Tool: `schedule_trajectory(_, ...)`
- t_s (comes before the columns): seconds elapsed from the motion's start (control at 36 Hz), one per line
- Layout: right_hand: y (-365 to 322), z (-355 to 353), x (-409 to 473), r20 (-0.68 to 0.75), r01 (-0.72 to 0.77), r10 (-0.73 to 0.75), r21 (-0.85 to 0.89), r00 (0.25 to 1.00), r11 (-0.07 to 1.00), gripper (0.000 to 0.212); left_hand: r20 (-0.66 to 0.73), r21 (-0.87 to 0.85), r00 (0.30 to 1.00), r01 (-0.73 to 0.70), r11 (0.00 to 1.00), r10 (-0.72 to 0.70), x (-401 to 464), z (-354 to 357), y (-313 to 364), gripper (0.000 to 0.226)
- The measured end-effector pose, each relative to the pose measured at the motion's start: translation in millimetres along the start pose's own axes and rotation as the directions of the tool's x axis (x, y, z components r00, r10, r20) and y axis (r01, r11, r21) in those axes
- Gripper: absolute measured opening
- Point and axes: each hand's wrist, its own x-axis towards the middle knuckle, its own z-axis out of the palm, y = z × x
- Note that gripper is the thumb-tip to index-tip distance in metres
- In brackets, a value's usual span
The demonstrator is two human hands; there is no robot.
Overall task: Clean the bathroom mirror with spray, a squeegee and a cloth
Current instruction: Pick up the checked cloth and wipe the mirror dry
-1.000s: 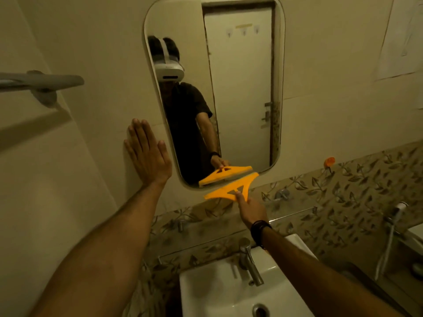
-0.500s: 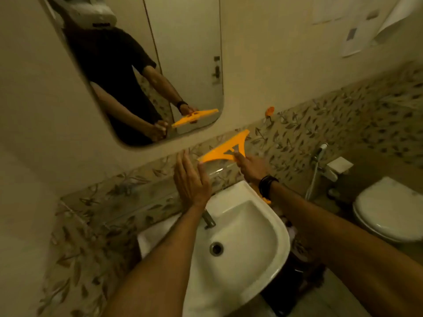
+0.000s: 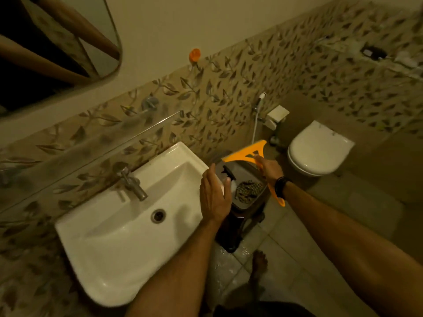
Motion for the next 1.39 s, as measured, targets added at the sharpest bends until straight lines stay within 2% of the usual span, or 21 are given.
schedule_trajectory(0.08,19.2,-26.1,27.5,-0.006,-0.077,0.076,-0.073,0.997,0.994,0.050,0.107,0.046,0.994,-0.021,0.999,0.016,-4.3,35.1,2.2,0.062)
schedule_trajectory(0.14,32.1,-39.1,48.1,0.012,-0.110,0.112,-0.113,0.994,0.987,0.050,0.181,0.075,0.983,0.011,0.997,-0.024,-6.6,57.4,-0.6,0.060)
schedule_trajectory(0.25,50.5,-59.6,99.2,0.094,-0.146,0.161,-0.146,0.982,0.978,0.048,0.218,0.180,0.966,0.098,0.979,-0.137,-6.1,102.9,-1.1,0.066)
schedule_trajectory(0.31,60.7,-65.4,130.8,0.145,-0.101,0.135,-0.222,0.980,0.970,0.048,0.251,0.251,0.943,0.156,0.955,-0.220,-4.5,122.1,3.9,0.066)
schedule_trajectory(0.39,73.5,-65.5,173.6,0.235,0.035,0.055,-0.363,0.971,0.931,0.034,0.363,0.214,0.845,0.335,0.918,-0.393,0.1,153.9,0.2,0.072)
schedule_trajectory(0.47,86.9,-63.9,217.6,0.300,0.161,-0.011,-0.480,0.954,0.862,0.031,0.366,0.182,0.771,0.490,0.852,-0.521,8.7,182.9,-6.1,0.078)
schedule_trajectory(0.53,86.5,-57.8,237.9,0.353,0.196,0.013,-0.550,0.936,0.812,0.018,0.352,0.185,0.718,0.575,0.797,-0.600,10.5,200.1,-14.1,0.072)
schedule_trajectory(0.61,85.5,-39.8,267.1,0.422,0.267,0.038,-0.639,0.906,0.722,0.038,0.341,0.178,0.681,0.630,0.756,-0.648,8.7,221.4,-33.7,0.066)
schedule_trajectory(0.75,99.3,-0.4,313.6,0.543,0.405,0.002,-0.629,0.840,0.663,0.045,0.330,0.160,0.606,0.720,0.675,-0.724,11.8,259.0,-71.5,0.064)
schedule_trajectory(0.83,117.1,25.3,343.5,0.617,0.470,-0.018,-0.581,0.787,0.664,0.054,0.334,0.143,0.567,0.759,0.636,-0.752,13.7,281.5,-93.5,0.068)
schedule_trajectory(0.89,136.0,40.1,360.2,0.643,0.484,0.019,-0.596,0.766,0.641,0.048,0.328,0.115,0.545,0.788,0.605,-0.772,18.4,290.3,-97.9,0.069)
schedule_trajectory(0.94,152.2,52.7,373.8,0.652,0.477,0.052,-0.603,0.756,0.639,0.041,0.320,0.101,0.519,0.813,0.573,-0.793,18.1,298.5,-103.7,0.068)
schedule_trajectory(1.03,165.3,64.7,387.6,0.660,0.483,0.037,-0.586,0.750,0.651,0.041,0.339,0.092,0.503,0.823,0.561,-0.795,11.2,309.0,-119.0,0.064)
schedule_trajectory(1.19,187.8,69.4,403.1,0.640,0.519,0.048,-0.663,0.767,0.540,0.034,0.359,0.072,0.450,0.860,0.505,-0.818,-10.7,332.7,-159.3,0.074)
schedule_trajectory(1.31,195.3,53.0,393.5,0.620,0.642,-0.193,-0.673,0.761,0.368,0.045,0.355,0.091,0.432,0.867,0.490,-0.829,10.7,325.0,-137.2,0.059)
schedule_trajectory(1.33,194.7,47.2,388.0,0.622,0.673,-0.261,-0.654,0.739,0.346,0.044,0.355,0.099,0.422,0.870,0.482,-0.834,13.2,324.5,-135.8,0.057)
schedule_trajectory(1.39,198.7,39.1,379.7,0.703,0.772,-0.320,-0.564,0.635,0.292,0.039,0.355,0.103,0.399,0.882,0.460,-0.845,15.9,324.0,-136.9,0.059)
